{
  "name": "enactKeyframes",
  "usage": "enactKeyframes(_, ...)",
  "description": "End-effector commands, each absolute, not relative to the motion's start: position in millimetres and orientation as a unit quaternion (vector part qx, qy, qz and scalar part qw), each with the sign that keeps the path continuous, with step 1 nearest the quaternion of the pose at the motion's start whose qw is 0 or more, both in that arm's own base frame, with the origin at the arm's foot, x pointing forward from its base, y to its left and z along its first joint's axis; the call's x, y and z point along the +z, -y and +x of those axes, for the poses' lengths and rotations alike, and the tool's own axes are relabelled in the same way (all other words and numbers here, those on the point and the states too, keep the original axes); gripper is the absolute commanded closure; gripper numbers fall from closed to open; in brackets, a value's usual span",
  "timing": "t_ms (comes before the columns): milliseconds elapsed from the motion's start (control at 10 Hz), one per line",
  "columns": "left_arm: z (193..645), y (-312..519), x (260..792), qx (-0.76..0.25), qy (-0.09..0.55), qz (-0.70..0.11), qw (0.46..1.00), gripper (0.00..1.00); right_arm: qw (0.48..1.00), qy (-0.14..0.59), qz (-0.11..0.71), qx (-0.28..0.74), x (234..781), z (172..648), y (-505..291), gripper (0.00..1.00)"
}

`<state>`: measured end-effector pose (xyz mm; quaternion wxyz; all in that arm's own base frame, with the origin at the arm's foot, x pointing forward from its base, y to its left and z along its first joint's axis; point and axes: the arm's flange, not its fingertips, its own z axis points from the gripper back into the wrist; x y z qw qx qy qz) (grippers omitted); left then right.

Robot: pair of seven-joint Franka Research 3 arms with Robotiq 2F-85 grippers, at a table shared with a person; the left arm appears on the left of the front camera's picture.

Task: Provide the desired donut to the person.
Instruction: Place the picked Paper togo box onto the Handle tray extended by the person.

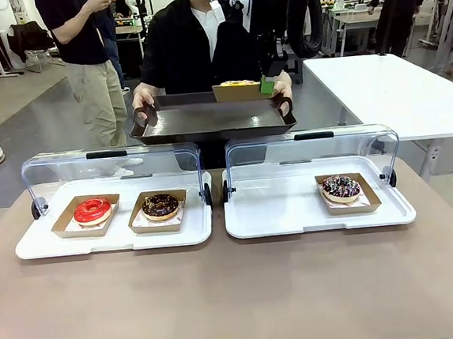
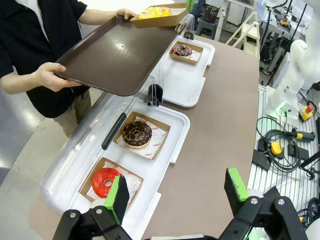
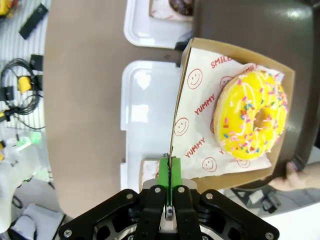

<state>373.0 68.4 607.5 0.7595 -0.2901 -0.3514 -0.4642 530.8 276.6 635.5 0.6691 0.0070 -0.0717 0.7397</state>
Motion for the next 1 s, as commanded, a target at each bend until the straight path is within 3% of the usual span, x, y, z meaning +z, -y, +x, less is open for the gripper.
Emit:
enactKeyframes(0,372.3,-67.2,608.4,-0.463,0.357,-0.297,0.755,0.00,0.662,0.082,0.016,0.744,636.3,560.4,-270.7,0.99)
enactKeyframes(500,372.3,-67.2,608.4,-0.463,0.357,-0.297,0.755,0.00,0.655,0.052,0.063,0.752,608.0,594.4,-261.2,0.99)
enactKeyframes(900,372.3,-67.2,608.4,-0.463,0.357,-0.297,0.755,0.00,0.682,0.013,0.064,0.729,592.5,608.5,-268.0,0.99)
